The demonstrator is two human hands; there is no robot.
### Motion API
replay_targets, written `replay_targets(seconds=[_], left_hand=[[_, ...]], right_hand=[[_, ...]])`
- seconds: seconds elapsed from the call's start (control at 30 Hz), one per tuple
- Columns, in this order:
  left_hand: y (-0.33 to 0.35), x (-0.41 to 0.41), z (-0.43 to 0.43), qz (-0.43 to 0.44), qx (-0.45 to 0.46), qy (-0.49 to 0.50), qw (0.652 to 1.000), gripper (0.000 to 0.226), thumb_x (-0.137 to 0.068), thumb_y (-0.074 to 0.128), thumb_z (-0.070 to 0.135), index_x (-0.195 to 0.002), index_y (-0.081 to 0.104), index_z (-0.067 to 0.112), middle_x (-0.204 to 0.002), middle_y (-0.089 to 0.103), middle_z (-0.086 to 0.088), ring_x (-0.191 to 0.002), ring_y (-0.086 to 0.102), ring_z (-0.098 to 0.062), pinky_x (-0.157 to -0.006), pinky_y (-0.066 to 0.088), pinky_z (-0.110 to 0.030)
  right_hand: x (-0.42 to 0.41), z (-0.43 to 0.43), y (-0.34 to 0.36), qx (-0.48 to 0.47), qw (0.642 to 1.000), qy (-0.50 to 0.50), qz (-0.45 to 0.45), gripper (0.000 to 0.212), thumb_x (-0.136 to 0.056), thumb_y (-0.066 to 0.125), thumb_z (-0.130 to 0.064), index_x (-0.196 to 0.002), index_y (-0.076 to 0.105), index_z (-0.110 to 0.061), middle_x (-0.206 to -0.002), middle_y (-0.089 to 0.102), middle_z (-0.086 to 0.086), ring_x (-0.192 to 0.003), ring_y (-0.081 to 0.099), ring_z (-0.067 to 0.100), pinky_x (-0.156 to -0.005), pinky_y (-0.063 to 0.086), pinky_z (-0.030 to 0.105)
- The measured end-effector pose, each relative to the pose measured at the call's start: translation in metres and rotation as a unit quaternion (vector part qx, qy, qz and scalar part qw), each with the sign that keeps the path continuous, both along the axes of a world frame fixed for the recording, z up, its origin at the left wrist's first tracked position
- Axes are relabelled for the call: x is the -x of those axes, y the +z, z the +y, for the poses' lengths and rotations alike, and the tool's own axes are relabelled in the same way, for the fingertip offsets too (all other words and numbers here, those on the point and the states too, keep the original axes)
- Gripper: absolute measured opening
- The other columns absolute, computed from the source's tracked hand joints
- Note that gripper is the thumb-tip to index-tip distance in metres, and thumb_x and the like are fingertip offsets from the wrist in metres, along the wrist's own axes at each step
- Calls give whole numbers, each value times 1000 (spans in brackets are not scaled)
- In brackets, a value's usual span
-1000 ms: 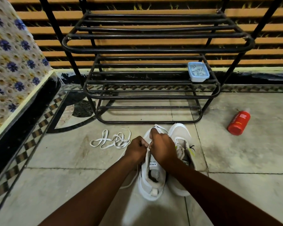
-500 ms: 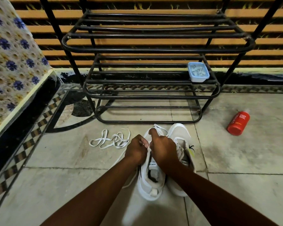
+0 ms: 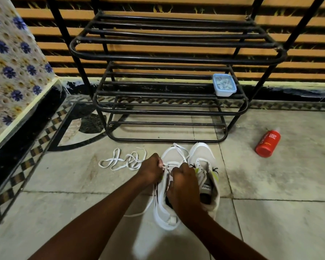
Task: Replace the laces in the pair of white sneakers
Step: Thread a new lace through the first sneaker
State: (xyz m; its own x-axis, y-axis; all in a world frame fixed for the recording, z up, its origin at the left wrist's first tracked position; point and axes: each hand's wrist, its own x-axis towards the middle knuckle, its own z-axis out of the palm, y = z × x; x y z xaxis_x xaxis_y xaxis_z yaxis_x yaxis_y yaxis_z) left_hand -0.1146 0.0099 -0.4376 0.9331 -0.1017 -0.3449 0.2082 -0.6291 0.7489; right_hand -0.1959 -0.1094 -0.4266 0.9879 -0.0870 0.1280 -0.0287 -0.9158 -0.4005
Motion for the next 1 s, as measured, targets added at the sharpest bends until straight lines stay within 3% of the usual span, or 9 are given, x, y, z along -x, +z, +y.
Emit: replay_targets(seconds=[0.2,0.4,0.47,0.53,0.63,0.7,0.77,0.9,1.0], left_hand=[[17,-15,12,-101,-248,-204,942,32,-91,54,2,-119,38,7,-112,64,-23,-105,64,-43,-84,52,-48],[38,-42,39,-194,-278,-115,934,31,-89,45,-9,-119,42,-1,-108,63,-26,-99,62,-45,-82,46,-49],[39,-39,40,-212,-187,-64,957,27,-86,44,-13,-107,45,5,-101,65,-25,-92,63,-42,-79,48,-47],[39,-28,29,-125,79,31,989,28,-91,37,-14,-93,41,13,-93,68,-24,-87,68,-40,-81,54,-45],[29,-15,8,47,383,139,912,31,-101,30,-11,-88,39,16,-71,56,-14,-57,64,-25,-65,60,-42],[24,-15,11,-16,308,66,949,30,-101,33,-9,-87,40,17,-71,45,-6,-53,48,-11,-52,47,-27],[24,-21,23,-177,92,-118,973,20,-98,45,-4,-88,46,14,-79,51,-3,-68,50,-16,-62,41,-32],[30,-32,34,-281,-274,-391,833,10,-95,60,21,-89,64,14,-103,52,-3,-99,52,-25,-90,42,-41],[26,-30,31,-308,-312,-336,834,7,-96,62,30,-96,67,25,-110,58,8,-106,48,-20,-86,39,-38]], right_hand=[[2,0,-1,-57,998,-7,-3,17,-69,64,1,-85,67,-1,-95,58,19,-87,56,40,-80,50,46],[3,3,-3,-47,999,-5,24,15,-71,58,0,-85,64,-4,-100,56,17,-92,54,38,-85,48,46],[4,4,-1,-66,998,-7,17,11,-68,55,-2,-78,61,-3,-93,55,18,-85,55,39,-80,49,46],[4,4,-2,-78,997,-8,13,10,-68,53,-5,-75,60,-3,-91,54,19,-83,55,38,-79,49,46],[3,2,-4,-62,997,-11,35,11,-79,54,-7,-82,64,-4,-98,54,17,-90,53,36,-87,45,45],[2,2,-5,-68,997,-15,33,10,-82,57,-5,-85,66,-4,-100,54,17,-92,54,36,-88,44,45],[1,3,-5,-83,996,-18,30,11,-82,57,-2,-87,67,-2,-102,55,18,-96,54,36,-91,44,46],[-2,3,-7,-71,996,-26,40,13,-85,59,-3,-92,69,-2,-108,56,18,-103,53,35,-97,41,43],[-4,3,-9,-64,996,-27,47,15,-85,57,-4,-93,70,-2,-107,58,18,-102,54,35,-96,42,43]])
